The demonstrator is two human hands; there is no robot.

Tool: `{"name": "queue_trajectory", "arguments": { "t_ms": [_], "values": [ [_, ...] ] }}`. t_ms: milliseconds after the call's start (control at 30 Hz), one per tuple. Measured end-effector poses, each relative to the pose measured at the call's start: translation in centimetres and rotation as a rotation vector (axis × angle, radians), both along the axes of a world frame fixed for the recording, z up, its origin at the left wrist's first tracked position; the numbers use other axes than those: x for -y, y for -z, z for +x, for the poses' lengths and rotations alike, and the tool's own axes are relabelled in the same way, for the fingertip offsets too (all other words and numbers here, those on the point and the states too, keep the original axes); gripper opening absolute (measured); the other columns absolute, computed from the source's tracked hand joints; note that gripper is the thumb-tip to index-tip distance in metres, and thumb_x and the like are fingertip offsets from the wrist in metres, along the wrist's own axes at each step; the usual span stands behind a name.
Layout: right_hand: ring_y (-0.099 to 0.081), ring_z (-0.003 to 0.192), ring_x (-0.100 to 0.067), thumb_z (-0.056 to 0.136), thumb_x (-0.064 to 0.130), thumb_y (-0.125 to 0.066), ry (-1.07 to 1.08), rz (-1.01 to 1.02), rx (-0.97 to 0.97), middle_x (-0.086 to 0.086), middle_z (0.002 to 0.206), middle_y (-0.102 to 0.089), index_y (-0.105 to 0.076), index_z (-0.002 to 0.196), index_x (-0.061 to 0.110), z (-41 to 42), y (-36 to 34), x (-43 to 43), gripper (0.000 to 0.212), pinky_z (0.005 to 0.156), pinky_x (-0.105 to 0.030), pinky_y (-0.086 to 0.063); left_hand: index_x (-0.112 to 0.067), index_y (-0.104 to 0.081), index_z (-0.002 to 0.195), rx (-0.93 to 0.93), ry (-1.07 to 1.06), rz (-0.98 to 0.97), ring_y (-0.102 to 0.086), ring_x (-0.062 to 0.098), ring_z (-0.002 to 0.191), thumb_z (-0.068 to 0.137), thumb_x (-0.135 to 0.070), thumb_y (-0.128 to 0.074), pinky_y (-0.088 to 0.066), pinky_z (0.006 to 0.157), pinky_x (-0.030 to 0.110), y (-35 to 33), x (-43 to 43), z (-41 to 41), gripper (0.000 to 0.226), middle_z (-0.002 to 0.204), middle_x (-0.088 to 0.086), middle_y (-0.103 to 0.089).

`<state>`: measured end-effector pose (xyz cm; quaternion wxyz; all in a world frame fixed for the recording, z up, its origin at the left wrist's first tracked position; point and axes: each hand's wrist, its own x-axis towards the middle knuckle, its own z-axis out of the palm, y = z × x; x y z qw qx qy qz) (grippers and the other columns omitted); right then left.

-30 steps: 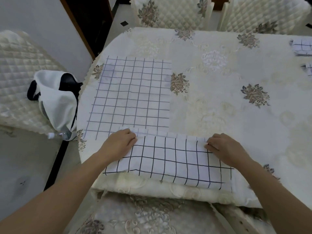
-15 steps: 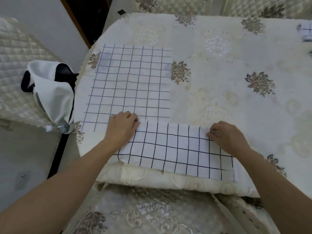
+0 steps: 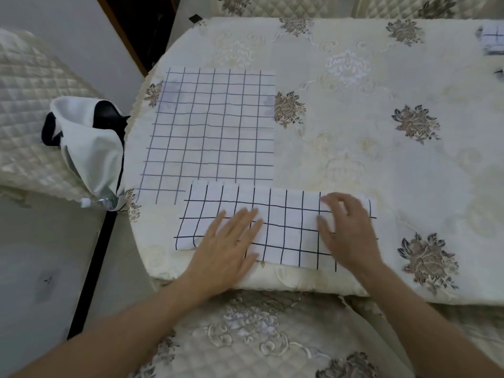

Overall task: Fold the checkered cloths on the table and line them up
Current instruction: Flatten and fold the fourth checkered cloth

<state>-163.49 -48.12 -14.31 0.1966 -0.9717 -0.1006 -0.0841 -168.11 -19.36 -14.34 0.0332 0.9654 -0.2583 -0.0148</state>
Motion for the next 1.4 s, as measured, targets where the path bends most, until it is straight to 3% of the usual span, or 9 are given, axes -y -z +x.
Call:
{"name": "queue_trajectory", "arguments": {
  "t_ms": [133, 367, 667, 867, 933, 1067, 1200, 1267, 1400],
  "values": [
    [-0.025, 0.15, -0.029, 0.097, 0.051, -0.047, -0.248, -0.175, -0.091, -0.01, 0.16, -0.032, -0.038, 0.152, 0.012, -4.3, 2.2, -3.2, 0.068, 0.119, -0.051, -0.026, -0.011, -0.015, 0.159, -0.057, 0.103, 0.115, -0.006, 0.024, 0.154, 0.103, -0.052, -0.032, -0.019, 0.121, 0.054, 1.6, 1.5, -2.5, 0.071, 0.167, 0.008, -0.006],
    [0.0, 0.154, -0.022, 0.099, 0.067, -0.016, -0.178, -0.336, -0.285, -0.001, 0.168, -0.002, -0.007, 0.16, 0.02, -5.2, 4.4, -1.6, 0.077, 0.122, -0.052, -0.015, -0.013, -0.009, 0.16, -0.115, 0.002, 0.202, -0.004, 0.023, 0.154, 0.101, -0.061, -0.029, -0.017, 0.121, 0.053, 2.9, -0.2, -0.9, 0.078, 0.167, 0.008, -0.004],
    [0.001, 0.154, -0.02, 0.098, 0.068, -0.016, -0.099, -0.353, -0.322, 0.0, 0.168, -0.004, -0.006, 0.16, 0.022, -5.1, 4.6, 0.7, 0.078, 0.123, -0.051, -0.012, -0.016, -0.017, 0.159, -0.16, -0.164, 0.142, -0.01, 0.02, 0.154, 0.102, -0.053, -0.025, -0.02, 0.121, 0.05, 3.2, -6.5, -2.6, 0.069, 0.167, 0.004, -0.01],
    [-0.006, 0.154, -0.024, 0.097, 0.068, -0.017, -0.077, -0.345, -0.301, -0.003, 0.167, -0.01, -0.012, 0.16, 0.019, -5.2, 4.6, 0.1, 0.08, 0.123, -0.053, -0.012, -0.012, -0.049, 0.144, -0.077, -0.319, 0.005, -0.041, 0.025, 0.141, 0.098, -0.043, -0.033, -0.027, 0.118, 0.05, 1.5, -7.2, -2.3, 0.058, 0.154, 0.009, -0.042],
    [-0.011, 0.154, -0.027, 0.097, 0.065, -0.023, -0.09, -0.312, -0.254, -0.007, 0.166, -0.015, -0.018, 0.159, 0.015, -5.2, 4.3, -1.5, 0.079, 0.122, -0.055, -0.014, -0.009, -0.043, 0.148, -0.038, -0.211, 0.014, -0.035, 0.025, 0.145, 0.102, -0.043, -0.03, -0.023, 0.12, 0.05, 1.2, -6.0, -2.5, 0.059, 0.158, 0.01, -0.036],
    [-0.011, 0.153, -0.027, 0.1, 0.063, -0.027, -0.215, -0.267, -0.192, -0.008, 0.166, -0.015, -0.018, 0.159, 0.014, -4.9, 3.7, -7.3, 0.077, 0.123, -0.053, -0.014, -0.01, -0.011, 0.159, -0.137, 0.026, 0.097, -0.003, 0.021, 0.154, 0.105, -0.051, -0.026, -0.014, 0.124, 0.046, 2.3, -3.0, -3.3, 0.07, 0.168, 0.006, -0.003],
    [-0.009, 0.154, -0.026, 0.101, 0.063, -0.023, -0.207, -0.246, -0.243, -0.006, 0.166, -0.012, -0.015, 0.159, 0.016, -4.3, 4.4, -9.1, 0.075, 0.122, -0.053, -0.016, -0.011, -0.005, 0.159, -0.202, -0.046, 0.152, 0.004, 0.02, 0.154, 0.104, -0.057, -0.021, -0.016, 0.123, 0.048, 3.1, -4.2, -4.0, 0.074, 0.168, 0.006, 0.004],
    [-0.007, 0.154, -0.026, 0.099, 0.066, -0.024, -0.221, -0.276, -0.255, -0.006, 0.167, -0.009, -0.013, 0.159, 0.017, -4.3, 4.9, -8.5, 0.078, 0.122, -0.053, -0.016, -0.015, -0.012, 0.16, -0.184, -0.089, 0.145, -0.004, 0.021, 0.154, 0.103, -0.056, -0.023, -0.015, 0.123, 0.049, 3.0, -5.5, -4.1, 0.071, 0.168, 0.005, -0.003],
    [-0.009, 0.154, -0.028, 0.093, 0.072, -0.033, -0.287, -0.3, -0.215, -0.007, 0.166, -0.011, -0.015, 0.159, 0.019, -4.1, 4.3, -9.0, 0.087, 0.122, -0.056, -0.013, -0.019, -0.044, 0.147, -0.092, -0.127, 0.09, -0.036, 0.022, 0.144, 0.098, -0.046, -0.04, -0.027, 0.117, 0.053, 2.3, -7.8, -3.1, 0.056, 0.156, 0.005, -0.038]
  ]
}}
